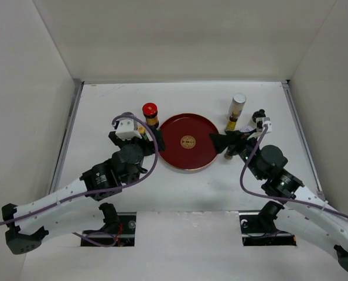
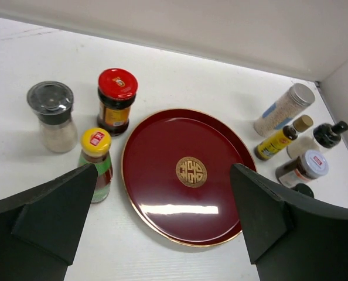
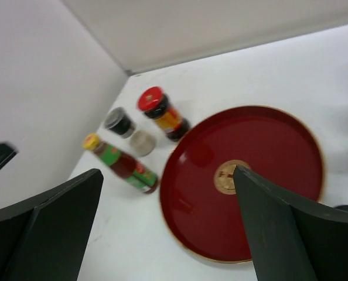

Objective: Organize the condiment bottles

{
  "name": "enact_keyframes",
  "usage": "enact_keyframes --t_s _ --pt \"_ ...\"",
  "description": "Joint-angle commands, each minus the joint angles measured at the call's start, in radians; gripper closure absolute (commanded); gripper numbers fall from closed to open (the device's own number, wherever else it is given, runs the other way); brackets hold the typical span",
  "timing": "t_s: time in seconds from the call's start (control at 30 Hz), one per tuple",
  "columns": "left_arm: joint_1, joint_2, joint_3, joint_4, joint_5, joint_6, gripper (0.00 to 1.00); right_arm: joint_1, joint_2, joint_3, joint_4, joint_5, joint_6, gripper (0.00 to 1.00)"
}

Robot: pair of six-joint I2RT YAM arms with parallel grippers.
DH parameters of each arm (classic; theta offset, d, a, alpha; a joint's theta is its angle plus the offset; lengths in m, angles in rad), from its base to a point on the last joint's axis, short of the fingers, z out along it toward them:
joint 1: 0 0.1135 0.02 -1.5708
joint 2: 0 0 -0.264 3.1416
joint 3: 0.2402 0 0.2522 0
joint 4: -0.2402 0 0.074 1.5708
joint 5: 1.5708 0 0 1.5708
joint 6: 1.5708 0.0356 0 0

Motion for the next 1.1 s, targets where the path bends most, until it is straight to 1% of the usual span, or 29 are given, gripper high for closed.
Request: enact_keyframes --t_s 0.0,0.13,0.27,0.37,0.4,0.43,0.47,0.5,0.53,0.57,0.6,0.63,0.67,0.7,0.73,0.77,0.8,0.83,0.87,0.93,1.0,1.07 --pt "-0.003 -0.035 -0.003 -0.032 -0.073 0.001 0.00 0.069 -0.023 0.002 0.118 -0.066 -0.040 0.00" --pt "0.033 -0.063 -0.023 0.001 -0.107 0.030 0.00 0.179 -0.015 0.035 0.142 -0.086 -0.086 0.00" --pt "0.090 -0.021 -0.005 -0.003 -0.115 0.062 0.00 0.273 0.005 0.069 0.173 -0.086 -0.160 0.00" --pt "0.132 -0.013 -0.012 0.026 -0.101 0.067 0.00 0.310 0.020 0.050 0.246 -0.086 -0.159 0.00" --pt "0.144 -0.010 -0.018 0.049 -0.083 0.070 0.00 0.310 0.023 0.024 0.292 -0.103 -0.160 0.11" --pt "0.158 -0.001 -0.022 0.070 -0.052 0.081 0.00 0.310 0.028 -0.007 0.337 -0.124 -0.158 0.41" --pt "0.178 0.012 -0.023 0.093 -0.019 0.094 0.00 0.310 0.037 -0.033 0.371 -0.135 -0.152 0.66" --pt "0.196 0.026 -0.026 0.112 0.006 0.105 0.06 0.298 0.057 -0.050 0.385 -0.135 -0.142 0.78" --pt "0.217 0.045 -0.029 0.135 0.038 0.120 0.29 0.284 0.080 -0.059 0.388 -0.147 -0.131 0.83" --pt "0.236 0.063 -0.029 0.146 0.052 0.127 0.56 0.268 0.110 -0.066 0.391 -0.150 -0.125 0.84" --pt "0.257 0.086 -0.028 0.149 0.063 0.127 0.66 0.258 0.139 -0.067 0.400 -0.152 -0.122 0.83" --pt "0.276 0.109 -0.022 0.144 0.071 0.127 0.66 0.253 0.165 -0.067 0.405 -0.155 -0.117 0.80" --pt "0.287 0.132 -0.017 0.138 0.069 0.127 0.61 0.253 0.184 -0.066 0.411 -0.157 -0.116 0.74" --pt "0.293 0.150 -0.017 0.135 0.068 0.125 0.50 0.253 0.201 -0.066 0.421 -0.160 -0.119 0.65" --pt "0.299 0.167 -0.017 0.135 0.068 0.125 0.38 0.253 0.216 -0.067 0.432 -0.160 -0.123 0.55" --pt "0.305 0.180 -0.018 0.132 0.068 0.125 0.28 0.253 0.230 -0.070 0.443 -0.160 -0.125 0.46" --pt "0.307 0.190 -0.020 0.132 0.071 0.125 0.23 0.253 0.241 -0.072 0.452 -0.161 -0.125 0.38" --pt "0.307 0.198 -0.022 0.132 0.071 0.125 0.21 0.251 0.253 -0.073 0.460 -0.164 -0.123 0.32" --pt "0.311 0.210 -0.023 0.132 0.074 0.128 0.20 0.250 0.262 -0.075 0.466 -0.167 -0.122 0.29" --pt "0.331 0.246 -0.032 0.139 0.089 0.128 0.21 0.244 0.275 -0.075 0.469 -0.170 -0.122 0.27" --pt "0.356 0.279 -0.034 0.147 0.124 0.118 0.26 0.239 0.281 -0.075 0.472 -0.169 -0.117 0.26" --pt "0.366 0.302 -0.043 0.158 0.121 0.108 0.31 0.228 0.284 -0.078 0.475 -0.167 -0.114 0.26"
